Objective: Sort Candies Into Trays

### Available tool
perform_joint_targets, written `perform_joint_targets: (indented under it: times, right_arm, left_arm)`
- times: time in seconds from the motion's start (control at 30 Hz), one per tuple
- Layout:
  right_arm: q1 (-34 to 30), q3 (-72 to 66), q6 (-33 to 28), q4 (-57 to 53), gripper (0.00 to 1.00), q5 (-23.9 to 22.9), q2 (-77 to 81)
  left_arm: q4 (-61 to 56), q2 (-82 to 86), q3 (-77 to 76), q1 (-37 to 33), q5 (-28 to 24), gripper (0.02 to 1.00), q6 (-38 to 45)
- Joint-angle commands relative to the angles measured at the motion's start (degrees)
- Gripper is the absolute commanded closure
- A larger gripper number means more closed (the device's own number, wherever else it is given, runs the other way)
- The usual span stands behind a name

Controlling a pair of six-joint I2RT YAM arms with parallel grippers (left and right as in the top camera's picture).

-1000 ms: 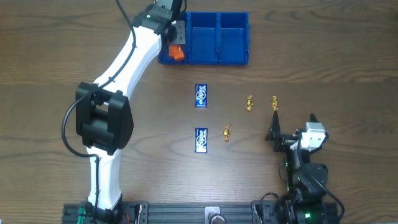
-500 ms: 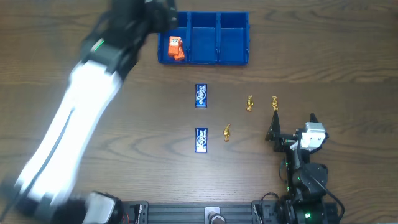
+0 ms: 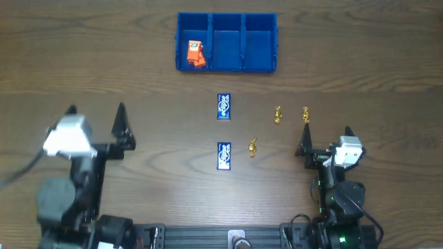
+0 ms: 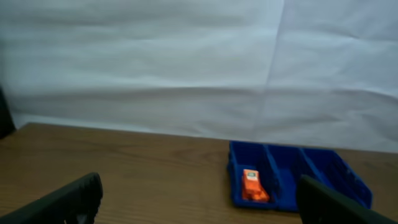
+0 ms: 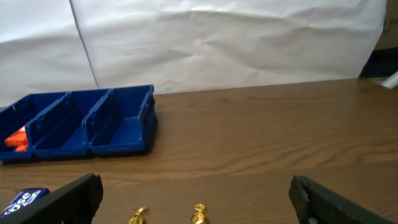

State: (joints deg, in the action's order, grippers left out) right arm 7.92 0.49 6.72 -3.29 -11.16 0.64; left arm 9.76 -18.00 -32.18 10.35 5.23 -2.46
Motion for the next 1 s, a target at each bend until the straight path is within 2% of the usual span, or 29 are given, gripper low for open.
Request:
perform_joint_targets:
  times: [0.03,0.33,0.57,0.77,1.0]
  right_arm:
    - [-0.28,-0.02,-0.61,-0.28,0.003,-0.37,-0.31]
    - [-0.28,-0.02,-0.63,-0.28,0.003,-0.37,-0.31]
    - [-0.28,-0.02,-0.61,-0.28,0.003,-0.35,-0.31]
    - [-0.28,-0.02,-0.61,-0.28,0.003,-0.35,-0.31]
    - [-0.28,-0.02,-0.61,-0.28,0.003,-0.35,-0.31]
  left_arm:
    - [-5.01,9.6,10.43,-4.46,-3.28,0.02,3.8]
    - [-12.68,15.23,24.46,-7.26,-10.78,0.02,3.78]
    - [-15.1,15.63,32.02,-7.23,-11.02,0.02,3.69]
    - [-5.27,15.91,31.89,-7.32,-11.04,0.02,3.63]
    - [-5.68,15.69,31.87,-7.32,-10.8,0.02,3.76]
